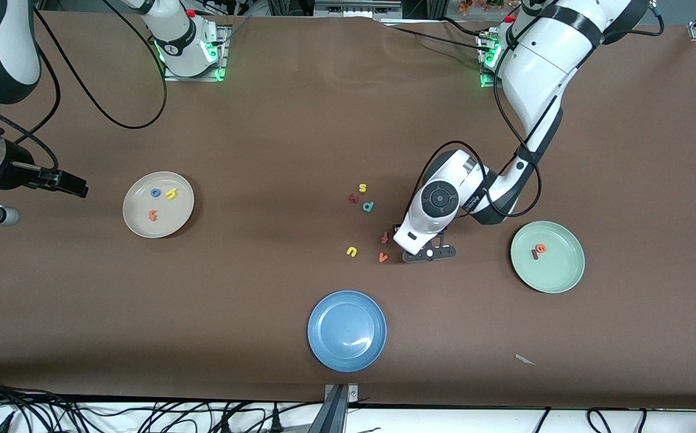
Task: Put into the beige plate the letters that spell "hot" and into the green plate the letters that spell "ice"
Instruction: 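Close the left gripper on the teal c and lift it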
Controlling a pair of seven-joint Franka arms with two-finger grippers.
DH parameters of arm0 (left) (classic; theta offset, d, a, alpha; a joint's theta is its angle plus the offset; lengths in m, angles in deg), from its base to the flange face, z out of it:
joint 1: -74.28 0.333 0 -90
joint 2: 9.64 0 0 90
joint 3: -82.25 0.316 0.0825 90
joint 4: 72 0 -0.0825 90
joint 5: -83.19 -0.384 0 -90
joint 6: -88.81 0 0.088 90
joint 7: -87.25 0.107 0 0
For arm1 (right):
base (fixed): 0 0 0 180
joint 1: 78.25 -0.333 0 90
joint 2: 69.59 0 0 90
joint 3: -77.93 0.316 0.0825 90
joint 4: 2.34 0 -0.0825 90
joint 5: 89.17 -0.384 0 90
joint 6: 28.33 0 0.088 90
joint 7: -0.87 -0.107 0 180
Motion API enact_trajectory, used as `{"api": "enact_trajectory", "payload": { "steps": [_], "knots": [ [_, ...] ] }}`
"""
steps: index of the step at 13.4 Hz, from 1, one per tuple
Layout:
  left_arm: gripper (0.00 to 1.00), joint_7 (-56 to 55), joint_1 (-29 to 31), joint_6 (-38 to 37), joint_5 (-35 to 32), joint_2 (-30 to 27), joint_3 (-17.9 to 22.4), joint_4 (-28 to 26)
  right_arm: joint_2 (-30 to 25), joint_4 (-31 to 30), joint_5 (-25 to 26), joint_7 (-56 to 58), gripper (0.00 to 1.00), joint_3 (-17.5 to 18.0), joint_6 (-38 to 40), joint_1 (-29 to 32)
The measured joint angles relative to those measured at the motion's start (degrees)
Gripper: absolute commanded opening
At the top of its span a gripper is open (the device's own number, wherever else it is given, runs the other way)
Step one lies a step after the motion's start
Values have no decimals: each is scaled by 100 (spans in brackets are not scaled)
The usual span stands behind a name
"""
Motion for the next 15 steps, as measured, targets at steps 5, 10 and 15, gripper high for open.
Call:
{"api": "enact_trajectory", "payload": {
  "steps": [5, 10, 15],
  "knots": [
    [47, 89, 0, -10, -45, 1, 60, 0, -18, 61, 64, 10, 99, 1108, 0, 1079],
    [48, 91, -1, -11, -45, 15, 69, 0, -54, 63, 488, 6, 99, 1899, 0, 1580],
    [48, 90, -2, -9, -45, 90, 71, 73, -55, 4, 493, 6, 99, 1900, -151, 1592]
  ]
}}
